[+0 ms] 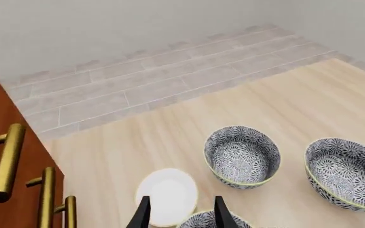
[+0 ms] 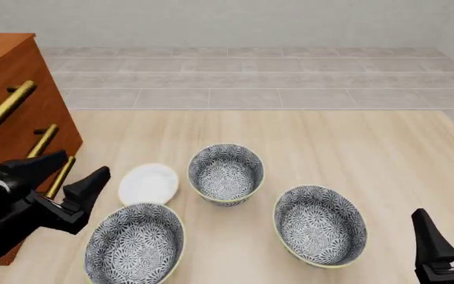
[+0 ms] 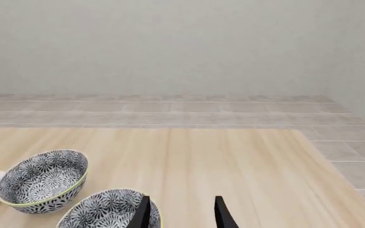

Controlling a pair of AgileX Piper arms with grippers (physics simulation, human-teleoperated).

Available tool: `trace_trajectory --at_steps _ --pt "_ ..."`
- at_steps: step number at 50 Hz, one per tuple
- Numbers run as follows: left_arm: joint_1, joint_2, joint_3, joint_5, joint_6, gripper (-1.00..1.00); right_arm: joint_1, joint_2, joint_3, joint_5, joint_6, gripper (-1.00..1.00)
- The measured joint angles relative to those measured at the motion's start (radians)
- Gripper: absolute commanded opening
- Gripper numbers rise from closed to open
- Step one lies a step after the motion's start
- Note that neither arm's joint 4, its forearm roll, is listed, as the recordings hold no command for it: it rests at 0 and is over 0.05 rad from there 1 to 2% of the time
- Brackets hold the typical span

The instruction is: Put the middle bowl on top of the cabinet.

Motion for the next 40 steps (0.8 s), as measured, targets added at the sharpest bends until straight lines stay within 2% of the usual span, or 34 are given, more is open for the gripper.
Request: trace_trajectory --at_steps 26,40 --pt "-0.164 0.29 -0.252 0.107 0.092 1.0 -0.006 -0.01 -0.005 0.009 -0.001 1.0" --pt "-0.223 0.413 -0.341 0.162 0.128 1.0 -0.01 -0.011 -0.005 0.009 -0.001 1.0"
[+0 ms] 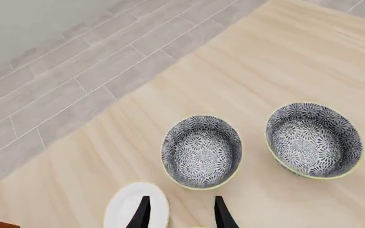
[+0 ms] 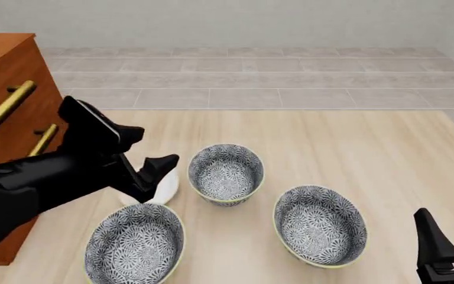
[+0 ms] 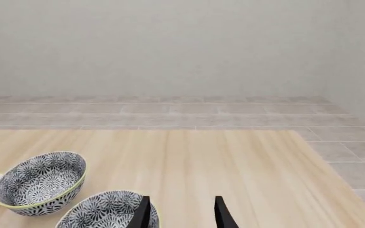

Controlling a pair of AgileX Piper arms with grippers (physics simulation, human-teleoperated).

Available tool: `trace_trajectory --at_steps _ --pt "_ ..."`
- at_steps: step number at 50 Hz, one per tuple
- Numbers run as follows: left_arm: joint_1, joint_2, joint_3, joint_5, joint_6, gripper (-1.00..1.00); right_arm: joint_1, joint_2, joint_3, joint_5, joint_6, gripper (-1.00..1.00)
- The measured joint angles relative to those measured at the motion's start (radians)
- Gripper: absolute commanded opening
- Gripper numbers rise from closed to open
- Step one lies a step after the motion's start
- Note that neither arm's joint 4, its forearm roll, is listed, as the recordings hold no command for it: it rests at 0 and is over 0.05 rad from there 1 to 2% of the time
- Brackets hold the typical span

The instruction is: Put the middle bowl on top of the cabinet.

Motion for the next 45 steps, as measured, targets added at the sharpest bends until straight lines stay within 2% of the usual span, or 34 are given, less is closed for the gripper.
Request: trace_trajectory --at_steps 45 --pt "-0.201 0.289 -0.274 0.127 0.042 1.0 -0.005 0.0 0.011 0.002 0.004 1.0"
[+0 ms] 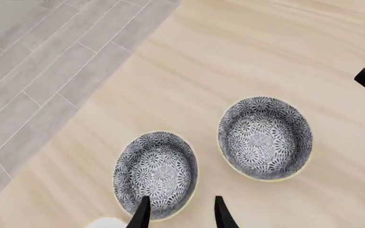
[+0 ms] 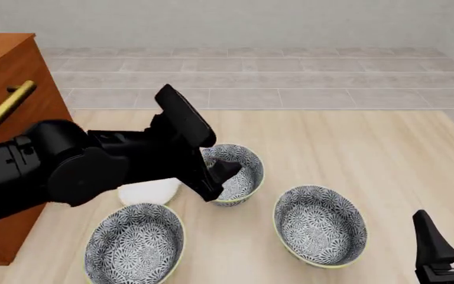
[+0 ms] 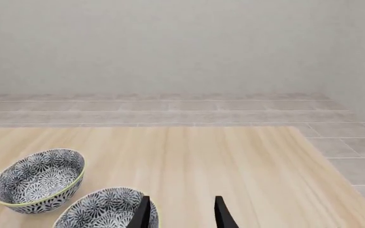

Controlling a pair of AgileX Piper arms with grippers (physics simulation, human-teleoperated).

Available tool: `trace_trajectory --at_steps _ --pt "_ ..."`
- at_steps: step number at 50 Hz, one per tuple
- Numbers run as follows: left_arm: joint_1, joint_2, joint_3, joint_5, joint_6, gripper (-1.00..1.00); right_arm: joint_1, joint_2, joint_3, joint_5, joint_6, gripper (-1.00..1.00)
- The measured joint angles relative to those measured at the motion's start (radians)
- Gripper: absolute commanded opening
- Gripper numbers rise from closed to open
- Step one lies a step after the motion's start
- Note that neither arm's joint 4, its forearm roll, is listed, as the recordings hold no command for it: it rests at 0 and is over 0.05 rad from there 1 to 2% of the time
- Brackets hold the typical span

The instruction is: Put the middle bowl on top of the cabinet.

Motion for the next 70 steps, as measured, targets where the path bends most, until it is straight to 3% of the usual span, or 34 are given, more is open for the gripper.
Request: trace_trajectory --at_steps 25,70 --pt "-0.079 0.176 -0.112 0.001 0.019 1.0 -0.004 0.0 0.002 0.007 0.003 1.0" --pt "-0.164 0.413 -0.325 0.039 -0.035 1.0 -0.019 0.001 0.002 0.019 0.016 1.0"
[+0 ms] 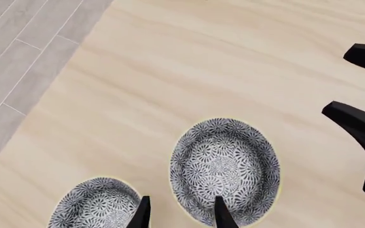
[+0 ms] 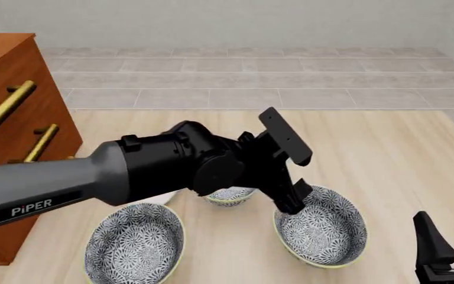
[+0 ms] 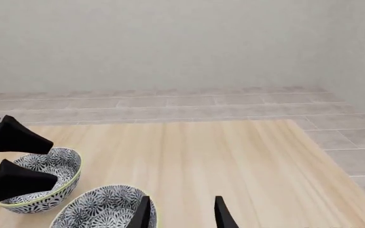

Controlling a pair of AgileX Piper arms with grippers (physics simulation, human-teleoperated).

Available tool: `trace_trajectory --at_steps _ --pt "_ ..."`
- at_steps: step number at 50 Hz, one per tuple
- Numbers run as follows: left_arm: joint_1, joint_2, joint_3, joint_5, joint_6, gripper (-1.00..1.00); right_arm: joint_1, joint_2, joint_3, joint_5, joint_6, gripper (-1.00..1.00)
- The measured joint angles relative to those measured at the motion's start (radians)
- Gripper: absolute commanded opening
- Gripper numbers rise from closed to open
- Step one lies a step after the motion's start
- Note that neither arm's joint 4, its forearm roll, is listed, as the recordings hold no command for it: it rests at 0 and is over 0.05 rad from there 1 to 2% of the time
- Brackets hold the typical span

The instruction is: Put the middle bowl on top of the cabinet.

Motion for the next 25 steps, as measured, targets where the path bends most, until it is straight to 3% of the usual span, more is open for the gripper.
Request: trace_trajectory --at_steps 25 --pt "-0.006 0.058 -0.028 -0.023 -0.068 1.0 -0.005 0.002 0.0 0.004 0.006 1.0"
